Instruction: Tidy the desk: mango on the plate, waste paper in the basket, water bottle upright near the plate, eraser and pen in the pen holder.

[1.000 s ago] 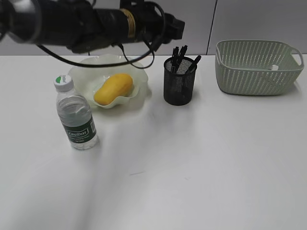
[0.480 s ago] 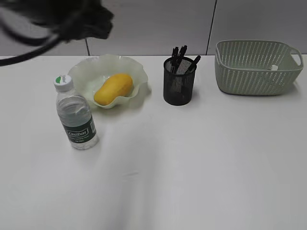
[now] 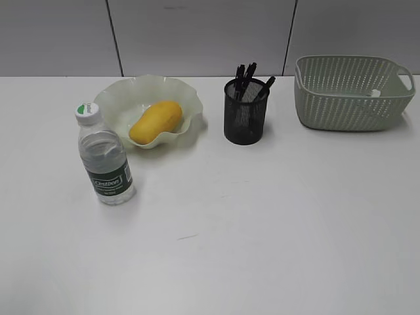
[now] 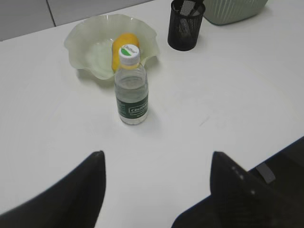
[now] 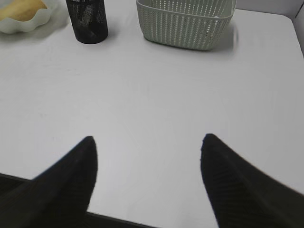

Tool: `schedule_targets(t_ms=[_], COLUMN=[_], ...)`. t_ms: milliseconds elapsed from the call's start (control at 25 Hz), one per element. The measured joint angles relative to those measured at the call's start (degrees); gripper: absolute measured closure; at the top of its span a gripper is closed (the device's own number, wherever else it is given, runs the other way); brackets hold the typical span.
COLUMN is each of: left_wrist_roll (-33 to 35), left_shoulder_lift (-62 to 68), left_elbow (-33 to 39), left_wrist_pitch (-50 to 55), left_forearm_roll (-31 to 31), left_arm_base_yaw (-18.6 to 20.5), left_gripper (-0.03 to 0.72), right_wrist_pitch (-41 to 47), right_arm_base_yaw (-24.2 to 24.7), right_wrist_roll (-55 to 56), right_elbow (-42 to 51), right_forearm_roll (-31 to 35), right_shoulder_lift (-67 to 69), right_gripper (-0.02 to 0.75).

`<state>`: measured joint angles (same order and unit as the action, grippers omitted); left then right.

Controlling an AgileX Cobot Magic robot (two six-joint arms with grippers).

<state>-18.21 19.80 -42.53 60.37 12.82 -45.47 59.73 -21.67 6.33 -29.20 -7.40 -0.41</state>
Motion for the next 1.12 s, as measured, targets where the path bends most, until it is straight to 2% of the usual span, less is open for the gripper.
schedule_targets(t_ms=[80, 160, 280, 480, 600, 960, 1040, 1120], left_wrist_roll=[0.0, 0.1, 0.4, 2.1, 5.3, 7.9, 7.9, 7.9], left_shoulder_lift=[-5.9, -9.8, -12.9, -13.7, -13.8, -14.3, -14.5, -15.2], left_elbow=[2.7, 5.8, 9.6, 10.0, 11.2, 11.7, 11.7, 11.7], left_wrist_pitch=[0.2, 0.2, -1.3, -2.5, -0.6, 0.1, 0.1, 0.1], left_forearm_roll=[0.1, 0.1, -0.6, -1.9, -5.1, -7.3, -7.4, -7.5], left_arm_base_yaw=[0.0, 0.0, 0.0, 0.0, 0.0, 0.0, 2.0, 7.6], left_gripper=[0.169, 0.169, 0.168, 0.173, 0.187, 0.243, 0.26, 0.274], right_wrist_pitch=[0.0, 0.0, 0.0, 0.0, 0.0, 0.0, 0.0, 0.0], right_arm_base_yaw=[0.0, 0.0, 0.0, 0.0, 0.0, 0.1, 1.3, 4.7], right_wrist_roll=[0.0, 0.0, 0.0, 0.0, 0.0, 0.0, 0.0, 0.0], right_elbow=[0.0, 0.0, 0.0, 0.0, 0.0, 0.0, 0.0, 0.0], right_forearm_roll=[0.0, 0.0, 0.0, 0.0, 0.0, 0.0, 0.1, 0.1], right_shoulder_lift=[0.0, 0.0, 0.0, 0.0, 0.0, 0.0, 0.0, 0.0], right_gripper=[0.142, 0.134, 0.172, 0.26, 0.291, 0.307, 0.307, 0.307])
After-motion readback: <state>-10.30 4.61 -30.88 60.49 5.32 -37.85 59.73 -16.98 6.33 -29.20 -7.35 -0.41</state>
